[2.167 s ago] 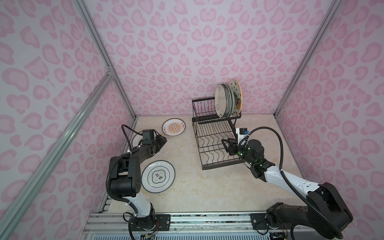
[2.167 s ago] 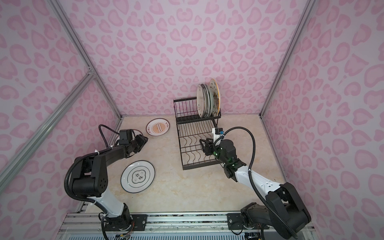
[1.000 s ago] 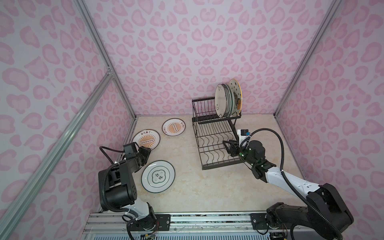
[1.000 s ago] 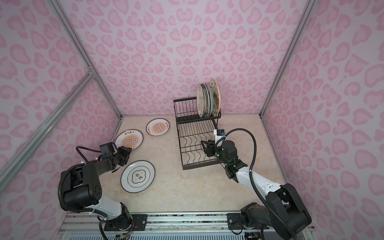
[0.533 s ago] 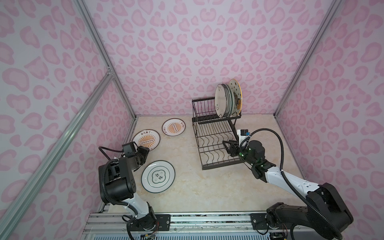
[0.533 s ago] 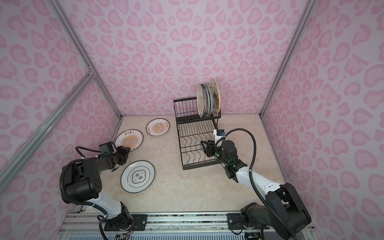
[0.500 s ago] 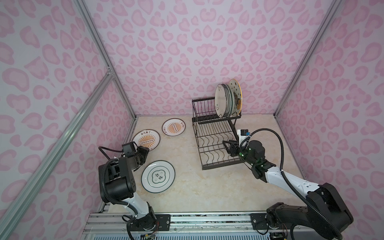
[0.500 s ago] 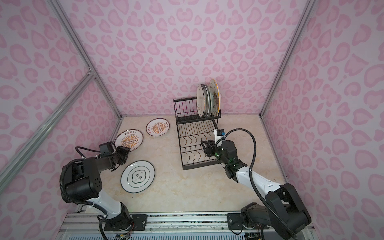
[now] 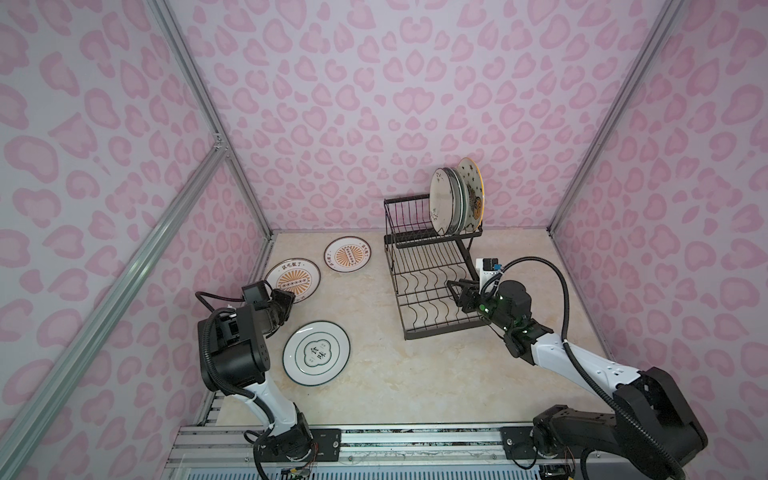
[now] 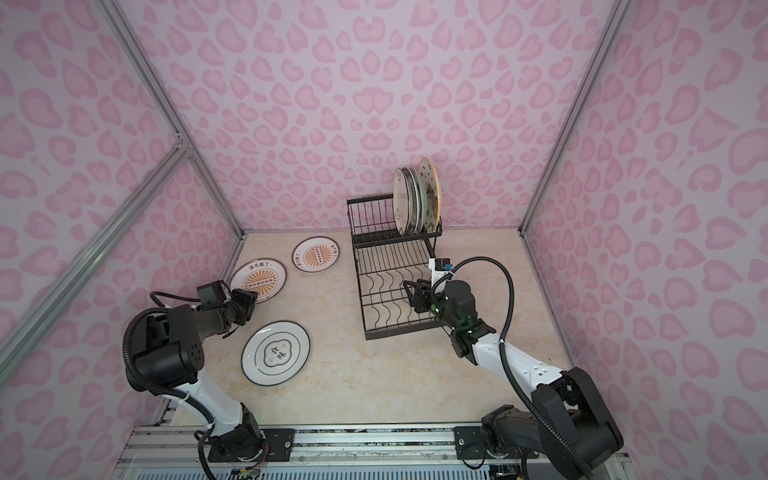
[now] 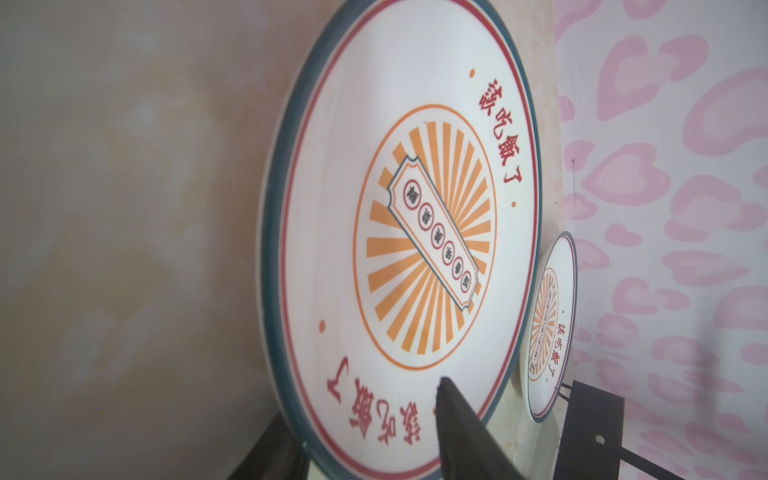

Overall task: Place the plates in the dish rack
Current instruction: 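Lower the left gripper onto the rim of the orange sunburst plate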

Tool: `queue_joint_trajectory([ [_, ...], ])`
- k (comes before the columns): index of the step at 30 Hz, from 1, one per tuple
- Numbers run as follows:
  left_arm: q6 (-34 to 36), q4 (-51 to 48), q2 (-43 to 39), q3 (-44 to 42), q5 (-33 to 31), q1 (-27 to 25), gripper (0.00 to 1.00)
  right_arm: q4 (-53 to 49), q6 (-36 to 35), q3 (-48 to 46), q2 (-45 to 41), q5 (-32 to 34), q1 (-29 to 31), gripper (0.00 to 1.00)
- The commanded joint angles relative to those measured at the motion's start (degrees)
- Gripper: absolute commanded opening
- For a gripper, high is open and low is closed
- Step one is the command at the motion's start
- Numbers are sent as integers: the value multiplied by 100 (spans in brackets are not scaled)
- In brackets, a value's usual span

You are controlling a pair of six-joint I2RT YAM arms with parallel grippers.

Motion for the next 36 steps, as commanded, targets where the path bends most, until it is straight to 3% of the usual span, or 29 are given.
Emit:
queue_joint_trajectory([
  [1,44,-155,57,46,-118,10,46,44,-69,-34,-13,-10,-27,50],
  [16,151,-314,56,114,-122,17,37,-3,-86,-38,-83,-87,-63,50],
  [24,159,-297,68,91,-118,13,24,-30,-101,-89,-165,-51,-89,50],
  [36,180,-332,81,126,-105,13,20,-21,-96,-109,-197,-52,-113,50],
])
